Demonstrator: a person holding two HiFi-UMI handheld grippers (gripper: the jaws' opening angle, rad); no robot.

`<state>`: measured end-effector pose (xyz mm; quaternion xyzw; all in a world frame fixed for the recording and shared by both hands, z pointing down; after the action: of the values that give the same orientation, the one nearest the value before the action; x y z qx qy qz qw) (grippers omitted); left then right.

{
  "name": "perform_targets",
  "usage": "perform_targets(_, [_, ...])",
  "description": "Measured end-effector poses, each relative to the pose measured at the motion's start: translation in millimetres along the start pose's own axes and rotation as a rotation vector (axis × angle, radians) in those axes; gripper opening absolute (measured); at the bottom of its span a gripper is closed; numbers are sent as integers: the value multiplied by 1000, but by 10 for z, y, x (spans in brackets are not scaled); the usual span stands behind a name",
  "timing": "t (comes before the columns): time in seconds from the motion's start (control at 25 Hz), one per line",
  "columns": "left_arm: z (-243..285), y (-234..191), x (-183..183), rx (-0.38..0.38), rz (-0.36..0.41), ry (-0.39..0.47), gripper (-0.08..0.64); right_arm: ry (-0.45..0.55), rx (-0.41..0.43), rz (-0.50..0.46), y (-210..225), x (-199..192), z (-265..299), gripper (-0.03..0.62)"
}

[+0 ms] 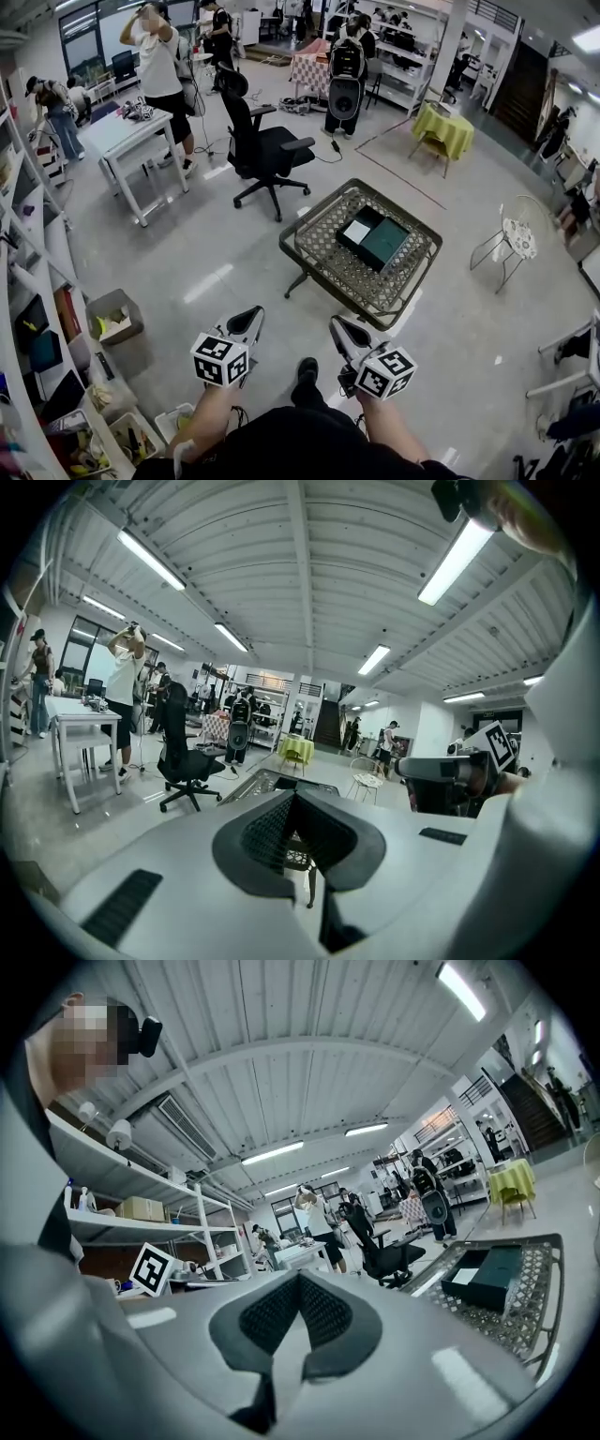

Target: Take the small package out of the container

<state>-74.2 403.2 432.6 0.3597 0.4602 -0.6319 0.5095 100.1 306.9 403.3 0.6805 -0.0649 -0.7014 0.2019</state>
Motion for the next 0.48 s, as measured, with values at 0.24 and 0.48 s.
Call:
perform_targets(0.24, [669, -294, 66, 17, -33, -55, 5, -13, 15, 39, 617, 100, 450, 9])
perform_targets(0.48, [1447, -411, 491, 5, -10, -74, 5, 16, 17, 32, 1357, 558, 811, 9])
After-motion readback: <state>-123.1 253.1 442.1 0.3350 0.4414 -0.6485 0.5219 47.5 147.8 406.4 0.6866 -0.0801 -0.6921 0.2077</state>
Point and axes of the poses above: the fingertips, and each gripper's own axes: z forward along the fingers, y to its right, x out of its top, the point moved 3 cm from there along -z, backward along the fingers, and after that the axes turned 2 degrees about -y, right-handed, at the moved point
